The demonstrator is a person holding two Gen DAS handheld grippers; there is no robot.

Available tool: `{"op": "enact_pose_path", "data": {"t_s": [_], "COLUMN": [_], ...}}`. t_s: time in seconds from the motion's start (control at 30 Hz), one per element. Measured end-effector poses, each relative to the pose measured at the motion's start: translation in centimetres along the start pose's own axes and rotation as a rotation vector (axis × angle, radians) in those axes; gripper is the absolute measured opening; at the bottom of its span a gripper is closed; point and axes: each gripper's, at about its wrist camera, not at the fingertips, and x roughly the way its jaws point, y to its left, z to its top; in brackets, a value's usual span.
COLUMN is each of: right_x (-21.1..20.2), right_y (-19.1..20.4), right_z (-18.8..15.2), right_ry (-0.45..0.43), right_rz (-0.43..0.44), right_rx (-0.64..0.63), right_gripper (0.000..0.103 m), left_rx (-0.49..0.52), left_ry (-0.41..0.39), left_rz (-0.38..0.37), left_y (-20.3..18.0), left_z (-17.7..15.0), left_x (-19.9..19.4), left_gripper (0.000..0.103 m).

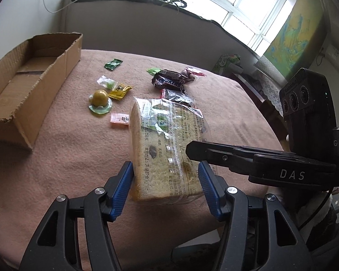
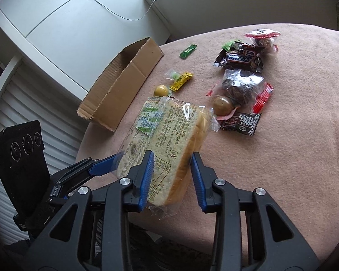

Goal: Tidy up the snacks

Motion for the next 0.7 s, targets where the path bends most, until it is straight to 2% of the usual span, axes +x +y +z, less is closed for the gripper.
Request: {"op": "enact_pose_path", "data": {"t_s": [0.33, 0.7], "right_x": [0.1, 4.4], "right_y": [4.5, 11.0], "right_z": [3.9, 9.3], "right_ry": [-0.038, -0.040], "right_rz": [0.023, 0.095], "right_rx": [-0.118, -0.225], "right_gripper": [0.035, 0.035], "left_rx": [-0.007, -0.084], "left_ry": [-0.109, -0.231], "left_rz": [0.057, 0.163], "left_y": [1.7, 7.4], "left_z": [2.2, 5.2], "left_x": [-3.4, -6.8], "left_gripper": [0.057, 0.057]}}
